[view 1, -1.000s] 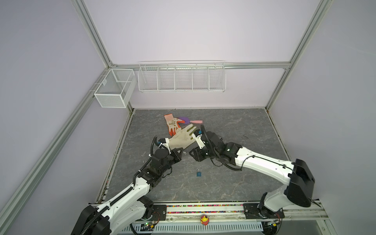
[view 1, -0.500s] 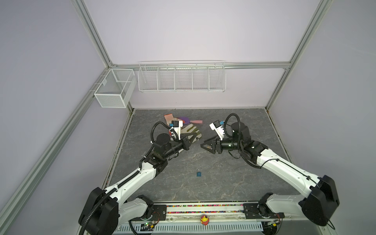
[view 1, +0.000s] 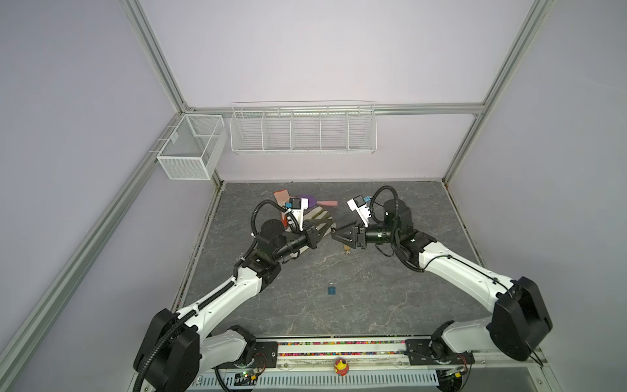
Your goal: Unlock with the key
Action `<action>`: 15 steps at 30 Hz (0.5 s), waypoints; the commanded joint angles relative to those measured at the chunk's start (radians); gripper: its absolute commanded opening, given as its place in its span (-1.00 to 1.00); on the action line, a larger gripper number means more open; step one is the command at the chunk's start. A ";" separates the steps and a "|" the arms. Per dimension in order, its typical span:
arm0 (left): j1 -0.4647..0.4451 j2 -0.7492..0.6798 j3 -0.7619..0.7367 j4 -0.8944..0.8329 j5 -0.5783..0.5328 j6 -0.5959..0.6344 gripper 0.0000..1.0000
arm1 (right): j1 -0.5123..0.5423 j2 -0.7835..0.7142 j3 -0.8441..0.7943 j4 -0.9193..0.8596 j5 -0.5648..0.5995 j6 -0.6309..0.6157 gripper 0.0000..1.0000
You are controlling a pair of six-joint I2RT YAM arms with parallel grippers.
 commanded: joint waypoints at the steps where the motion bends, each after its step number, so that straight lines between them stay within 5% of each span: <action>1: 0.006 0.009 0.034 0.034 0.024 -0.008 -1.00 | 0.003 0.012 0.019 0.073 -0.041 0.030 -0.09; 15: 0.006 0.012 0.050 0.030 0.029 -0.023 -1.00 | 0.004 0.043 0.019 0.113 -0.066 0.054 -0.43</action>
